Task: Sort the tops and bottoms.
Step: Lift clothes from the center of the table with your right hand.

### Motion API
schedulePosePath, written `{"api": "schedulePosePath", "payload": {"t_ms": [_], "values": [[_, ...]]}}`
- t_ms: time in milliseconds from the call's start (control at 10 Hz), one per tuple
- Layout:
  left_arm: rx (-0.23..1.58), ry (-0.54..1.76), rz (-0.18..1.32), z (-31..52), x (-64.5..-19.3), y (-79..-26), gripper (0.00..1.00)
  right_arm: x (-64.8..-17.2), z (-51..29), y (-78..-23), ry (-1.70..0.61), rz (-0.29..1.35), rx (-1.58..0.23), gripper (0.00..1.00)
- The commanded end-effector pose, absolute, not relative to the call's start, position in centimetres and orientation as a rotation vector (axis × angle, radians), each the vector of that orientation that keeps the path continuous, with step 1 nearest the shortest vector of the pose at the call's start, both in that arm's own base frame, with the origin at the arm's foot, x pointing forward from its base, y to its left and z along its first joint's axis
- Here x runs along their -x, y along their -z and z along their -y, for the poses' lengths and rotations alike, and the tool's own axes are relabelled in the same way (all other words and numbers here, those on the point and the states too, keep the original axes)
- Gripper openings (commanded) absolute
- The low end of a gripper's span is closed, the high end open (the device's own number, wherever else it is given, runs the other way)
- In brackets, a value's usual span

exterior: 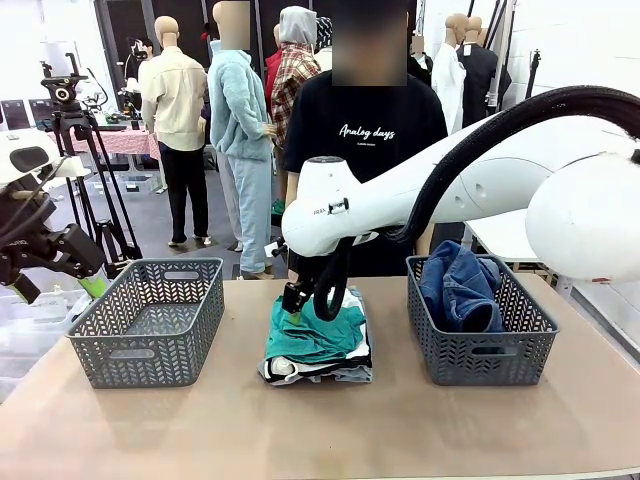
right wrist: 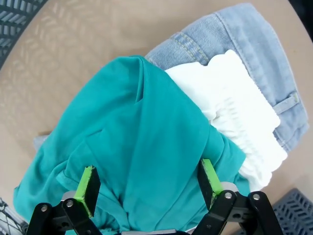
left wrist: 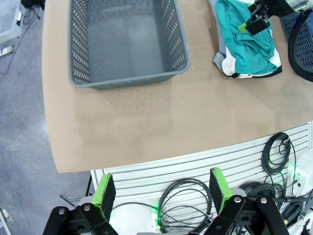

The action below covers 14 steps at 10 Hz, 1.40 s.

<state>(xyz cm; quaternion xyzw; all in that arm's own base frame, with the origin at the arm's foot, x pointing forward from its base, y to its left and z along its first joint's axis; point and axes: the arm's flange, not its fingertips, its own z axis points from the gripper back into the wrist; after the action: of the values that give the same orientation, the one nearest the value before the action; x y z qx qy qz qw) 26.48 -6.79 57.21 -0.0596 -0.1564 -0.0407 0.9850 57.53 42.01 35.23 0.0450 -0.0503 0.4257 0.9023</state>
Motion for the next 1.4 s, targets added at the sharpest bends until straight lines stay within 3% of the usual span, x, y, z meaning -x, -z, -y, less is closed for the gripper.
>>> {"api": "schedulePosePath", "payload": {"t_ms": [0,400,500,1000,1300], "values": [[0.119,0.065,0.311,6.7,-26.4,-57.3,1.0,-57.6,-42.1,-35.3,-0.872,0.066,-0.071,0.93],[0.119,0.065,0.311,6.7,-26.4,-57.3,1.0,-58.0,-41.5,-35.4,-0.83,0.032,-0.092,0.14],[0.119,0.065,0.311,6.7,-26.4,-57.3,1.0,-58.0,-41.5,-35.3,-0.827,0.027,-0.094,0.0],[0.119,0.065,0.311,6.7,-26.4,-57.3,1.0,-57.8,-41.1,-35.7,-0.794,-0.005,-0.124,0.0],[0.119,0.065,0.311,6.7,-26.4,-57.3,1.0,-56.7,-40.3,-39.9,-0.763,0.05,-0.139,0.0]]}}
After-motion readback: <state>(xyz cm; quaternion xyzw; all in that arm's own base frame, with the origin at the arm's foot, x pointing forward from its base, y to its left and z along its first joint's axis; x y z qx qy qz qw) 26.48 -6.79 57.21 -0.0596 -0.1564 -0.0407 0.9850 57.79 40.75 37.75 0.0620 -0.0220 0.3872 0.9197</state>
